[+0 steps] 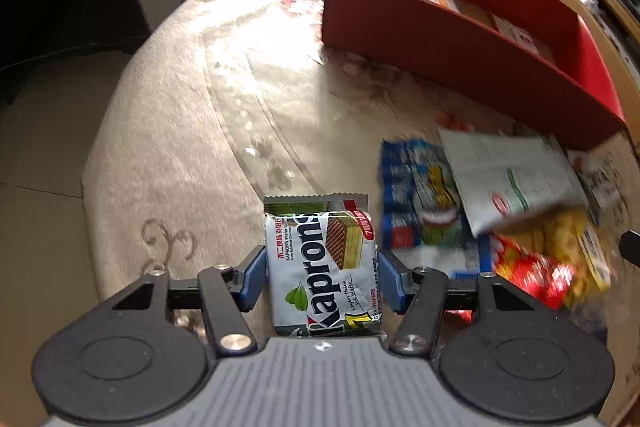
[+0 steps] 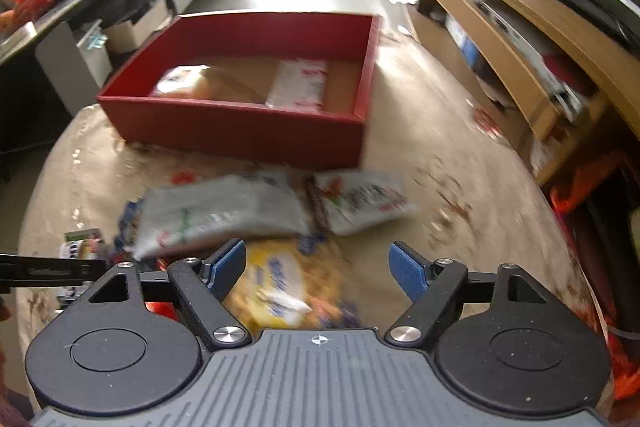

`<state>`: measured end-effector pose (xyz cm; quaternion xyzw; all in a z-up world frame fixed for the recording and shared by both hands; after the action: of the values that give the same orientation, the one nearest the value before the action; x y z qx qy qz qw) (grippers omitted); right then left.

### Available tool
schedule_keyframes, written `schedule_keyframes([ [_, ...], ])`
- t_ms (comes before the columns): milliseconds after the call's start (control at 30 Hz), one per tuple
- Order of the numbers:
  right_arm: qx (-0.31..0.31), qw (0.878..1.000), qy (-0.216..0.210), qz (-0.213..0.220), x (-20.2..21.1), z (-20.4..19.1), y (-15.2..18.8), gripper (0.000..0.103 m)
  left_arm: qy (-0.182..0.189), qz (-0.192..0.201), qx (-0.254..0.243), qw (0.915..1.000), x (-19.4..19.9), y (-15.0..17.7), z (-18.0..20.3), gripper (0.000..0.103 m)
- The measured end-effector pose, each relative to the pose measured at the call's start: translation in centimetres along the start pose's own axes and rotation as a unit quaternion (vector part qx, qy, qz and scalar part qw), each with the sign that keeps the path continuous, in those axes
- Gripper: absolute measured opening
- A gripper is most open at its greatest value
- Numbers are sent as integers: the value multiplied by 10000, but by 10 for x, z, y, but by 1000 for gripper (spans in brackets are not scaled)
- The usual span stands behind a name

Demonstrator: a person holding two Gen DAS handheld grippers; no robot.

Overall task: Organize snacks
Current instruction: 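Grasp the Kapron wafer pack with the left tool while the right tool grasps the yellow egg-cake pack, then lift and carry the wafer and egg-cake packs toward the red box with both tools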

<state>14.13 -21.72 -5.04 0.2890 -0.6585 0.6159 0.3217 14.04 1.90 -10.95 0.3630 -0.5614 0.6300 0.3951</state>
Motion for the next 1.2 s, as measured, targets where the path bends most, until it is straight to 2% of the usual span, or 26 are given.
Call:
schedule_keyframes([
  [167,-320,9992,61,-234,-2,21,19,84,262,-45,-168,9995,9,10,9,54],
  [267,-489,9981,-181,-316,-5,16,20,84,340,-75,-229,9991,12,13,15,54],
  [433,-69,9987,-308,-410,-17,-10,16,88,367,-107,-358,9986,13,16,21,54],
  [567,134,9967,-282,-754,-40,-22,24,92,396,-143,-363,9985,10,15,19,55],
  [667,260,9951,-218,-933,-53,-26,31,93,369,-172,-364,9985,6,14,16,55],
  [967,206,9951,-174,-948,-64,-24,28,99,308,-72,-496,9983,2,8,19,64],
  [1067,161,9951,-140,-966,-67,-22,28,103,114,-23,-617,9980,-1,9,17,69],
  [1200,116,9956,-131,-923,-68,-22,30,103,38,53,-697,9975,-1,10,16,68],
])
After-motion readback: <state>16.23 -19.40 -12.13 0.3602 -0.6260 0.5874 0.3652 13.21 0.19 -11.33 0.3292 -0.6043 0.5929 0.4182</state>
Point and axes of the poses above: each gripper's, at about its wrist camera, not at the fingertips, and x roughly against the way its jaws point, z to its right, y to its underside, the point moved 8 cm from there along -x, roughly the way its jaws point, and after that the axes turned 4 degrees about z, right-handed, at the moved point
